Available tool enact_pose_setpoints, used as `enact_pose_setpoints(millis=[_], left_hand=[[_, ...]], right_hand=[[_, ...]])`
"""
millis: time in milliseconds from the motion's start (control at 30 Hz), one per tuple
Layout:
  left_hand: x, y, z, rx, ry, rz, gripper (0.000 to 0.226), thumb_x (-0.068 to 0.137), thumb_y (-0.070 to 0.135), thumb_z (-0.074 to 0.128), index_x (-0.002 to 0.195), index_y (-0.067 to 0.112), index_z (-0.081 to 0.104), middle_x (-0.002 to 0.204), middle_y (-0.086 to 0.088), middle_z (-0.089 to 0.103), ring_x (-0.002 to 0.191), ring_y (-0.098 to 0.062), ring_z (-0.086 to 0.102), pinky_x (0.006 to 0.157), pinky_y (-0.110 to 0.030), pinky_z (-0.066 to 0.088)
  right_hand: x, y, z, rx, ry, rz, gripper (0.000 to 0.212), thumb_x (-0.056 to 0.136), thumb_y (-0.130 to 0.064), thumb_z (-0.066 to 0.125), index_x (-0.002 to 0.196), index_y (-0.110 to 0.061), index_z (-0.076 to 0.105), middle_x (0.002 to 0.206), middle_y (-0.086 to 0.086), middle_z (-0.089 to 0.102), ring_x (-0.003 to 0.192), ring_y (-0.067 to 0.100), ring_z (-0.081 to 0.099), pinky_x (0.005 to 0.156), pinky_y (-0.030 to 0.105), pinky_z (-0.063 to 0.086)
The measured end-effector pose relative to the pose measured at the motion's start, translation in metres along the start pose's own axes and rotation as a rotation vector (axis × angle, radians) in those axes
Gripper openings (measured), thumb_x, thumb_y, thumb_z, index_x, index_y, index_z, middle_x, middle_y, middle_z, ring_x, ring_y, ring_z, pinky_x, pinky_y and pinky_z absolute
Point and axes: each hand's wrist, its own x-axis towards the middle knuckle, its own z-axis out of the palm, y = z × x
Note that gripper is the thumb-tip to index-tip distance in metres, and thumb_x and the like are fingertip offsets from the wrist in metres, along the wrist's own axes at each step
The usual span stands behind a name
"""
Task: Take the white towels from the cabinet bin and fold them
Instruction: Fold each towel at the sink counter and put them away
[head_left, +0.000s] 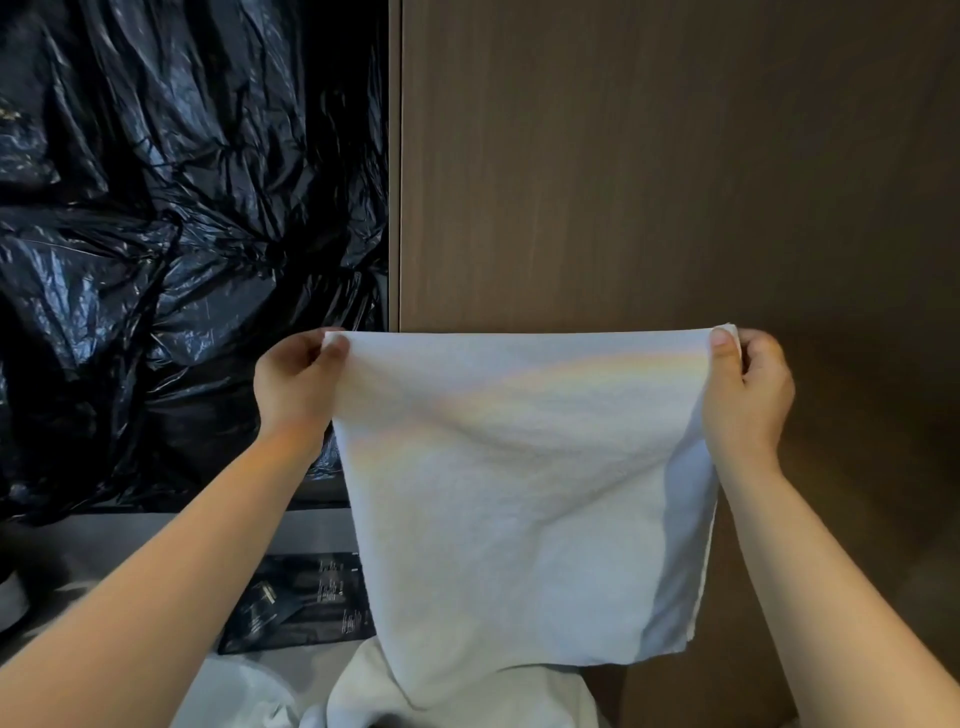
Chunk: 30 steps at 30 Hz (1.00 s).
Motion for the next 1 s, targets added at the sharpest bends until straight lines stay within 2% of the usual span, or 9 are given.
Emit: enact_pose_setpoints(millis=[67,167,333,467,633,700,800,867,1000], left_hand=[[-0.001,-0.003,0.003,0.11,0.023,0.091,0.017,0.097,0.022,0.052,0.103,0.016,0.066,0.089,0.001,0.064,0.076,-0.008,0.056,0.073,-0.029,0.049],[-0.004,-0.005,0.009,0.284,0.064,0.259,0.017,0.1,0.019,0.045,0.106,0.012,0.059,0.091,0.002,0.058,0.072,-0.004,0.049,0.064,-0.015,0.038],[-0.002,-0.007,0.009,0.33,0.089,0.356,0.016,0.1,0.016,0.044,0.102,0.011,0.059,0.09,0.001,0.058,0.079,-0.013,0.051,0.062,-0.013,0.036],[0.0,-0.013,0.01,0.35,0.061,0.342,0.016,0.099,0.016,0.046,0.104,0.01,0.061,0.088,0.003,0.058,0.08,-0.015,0.053,0.064,-0.023,0.037],[-0.008,-0.016,0.007,0.384,-0.061,0.194,0.009,0.098,0.028,0.052,0.099,0.022,0.059,0.079,0.013,0.055,0.07,-0.001,0.05,0.062,-0.015,0.038],[-0.011,-0.021,0.001,0.369,-0.181,0.07,0.012,0.094,0.035,0.057,0.088,0.026,0.062,0.078,0.008,0.062,0.071,-0.007,0.056,0.065,-0.022,0.044],[-0.02,-0.026,-0.008,0.251,-0.321,-0.115,0.023,0.092,0.037,0.061,0.079,0.018,0.067,0.078,-0.008,0.069,0.073,-0.025,0.065,0.07,-0.035,0.051],[-0.025,-0.029,-0.009,0.303,-0.29,-0.066,0.027,0.096,0.037,0.054,0.087,0.014,0.064,0.082,-0.015,0.067,0.075,-0.03,0.063,0.07,-0.04,0.051],[-0.036,-0.019,-0.002,0.386,-0.189,0.145,0.011,0.102,0.03,0.042,0.101,0.02,0.046,0.08,0.001,0.054,0.073,-0.015,0.054,0.065,-0.033,0.045]], right_hand=[[-0.002,0.002,0.002,0.005,0.005,0.011,0.022,0.102,-0.028,0.048,0.098,-0.008,0.058,0.088,0.004,0.057,0.082,0.016,0.05,0.068,0.023,0.032],[-0.004,0.008,0.003,-0.073,0.004,-0.007,0.029,0.103,-0.029,0.045,0.102,-0.002,0.059,0.088,0.006,0.057,0.083,0.023,0.052,0.07,0.027,0.033],[-0.006,0.015,0.002,-0.194,0.008,-0.053,0.032,0.103,-0.029,0.043,0.104,-0.001,0.058,0.093,0.024,0.065,0.087,0.042,0.058,0.072,0.041,0.042],[-0.009,0.02,0.007,-0.188,-0.009,-0.023,0.031,0.103,-0.025,0.045,0.103,0.001,0.06,0.095,0.025,0.065,0.089,0.041,0.059,0.071,0.036,0.038],[-0.019,0.029,0.007,-0.131,0.031,0.051,0.03,0.103,-0.025,0.044,0.097,0.001,0.059,0.085,0.015,0.059,0.082,0.033,0.055,0.07,0.033,0.036],[-0.022,0.032,0.006,-0.118,0.042,0.085,0.031,0.103,-0.026,0.043,0.097,0.0,0.058,0.085,0.01,0.057,0.081,0.028,0.053,0.069,0.031,0.034],[-0.026,0.036,0.006,-0.132,0.025,0.1,0.032,0.104,-0.025,0.043,0.096,0.001,0.058,0.084,0.009,0.056,0.079,0.024,0.049,0.066,0.027,0.028],[-0.029,0.037,0.005,-0.146,0.009,0.093,0.031,0.104,-0.025,0.043,0.095,0.001,0.058,0.083,0.009,0.056,0.078,0.024,0.049,0.065,0.027,0.027],[-0.032,0.038,0.001,-0.159,0.014,0.064,0.031,0.104,-0.028,0.043,0.098,-0.001,0.058,0.083,0.01,0.057,0.077,0.026,0.051,0.066,0.027,0.03]])
